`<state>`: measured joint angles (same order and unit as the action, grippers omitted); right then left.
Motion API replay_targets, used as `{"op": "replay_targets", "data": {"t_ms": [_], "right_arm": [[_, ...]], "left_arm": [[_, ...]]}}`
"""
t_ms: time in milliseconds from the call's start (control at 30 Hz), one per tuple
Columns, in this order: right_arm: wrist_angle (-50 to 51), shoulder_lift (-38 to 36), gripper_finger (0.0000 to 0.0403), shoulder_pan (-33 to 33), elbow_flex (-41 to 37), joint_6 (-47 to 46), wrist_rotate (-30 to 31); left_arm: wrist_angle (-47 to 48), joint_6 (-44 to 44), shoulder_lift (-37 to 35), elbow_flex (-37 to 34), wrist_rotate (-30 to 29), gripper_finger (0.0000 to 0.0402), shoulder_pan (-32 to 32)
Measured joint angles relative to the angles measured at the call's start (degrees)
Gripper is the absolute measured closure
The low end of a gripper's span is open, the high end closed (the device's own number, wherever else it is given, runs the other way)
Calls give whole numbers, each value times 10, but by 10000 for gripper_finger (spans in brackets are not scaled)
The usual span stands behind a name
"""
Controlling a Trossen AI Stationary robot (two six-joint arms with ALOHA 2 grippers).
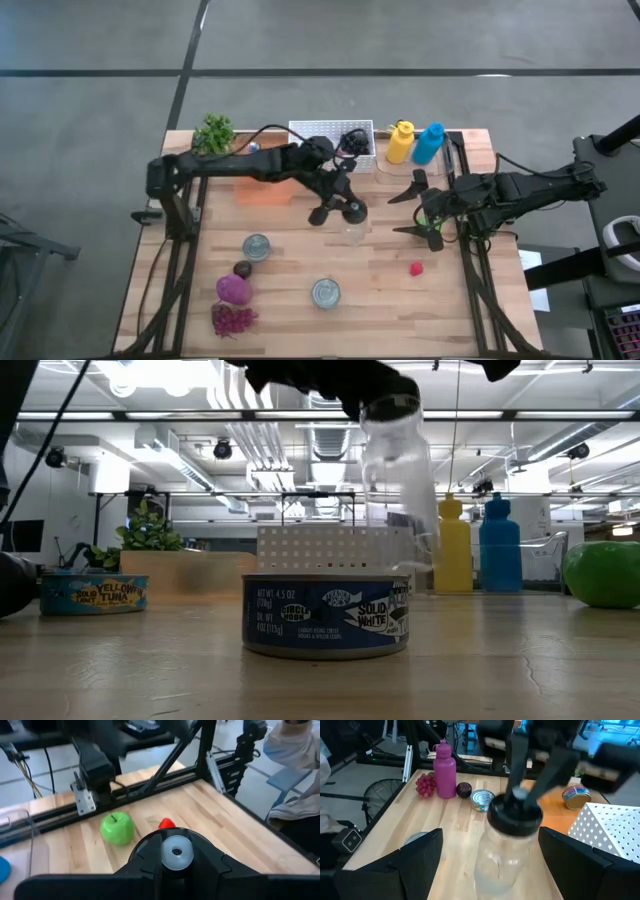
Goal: Pick & Place Food Item
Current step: Put the black water bottle into the transparent bin
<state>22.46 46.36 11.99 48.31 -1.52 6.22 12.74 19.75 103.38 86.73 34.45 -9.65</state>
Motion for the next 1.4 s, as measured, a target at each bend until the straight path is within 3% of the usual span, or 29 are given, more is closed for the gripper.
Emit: {"op": "replay_targets", "data": {"t_ms": [733, 1400], "right_arm": [[-4, -2, 67, 0, 0, 0, 0], [-4, -2, 81, 0, 0, 2, -1]], "left_arm": [[-6, 23, 14, -22, 5, 326, -4], [8, 11, 13, -28, -3, 243, 11]]}}
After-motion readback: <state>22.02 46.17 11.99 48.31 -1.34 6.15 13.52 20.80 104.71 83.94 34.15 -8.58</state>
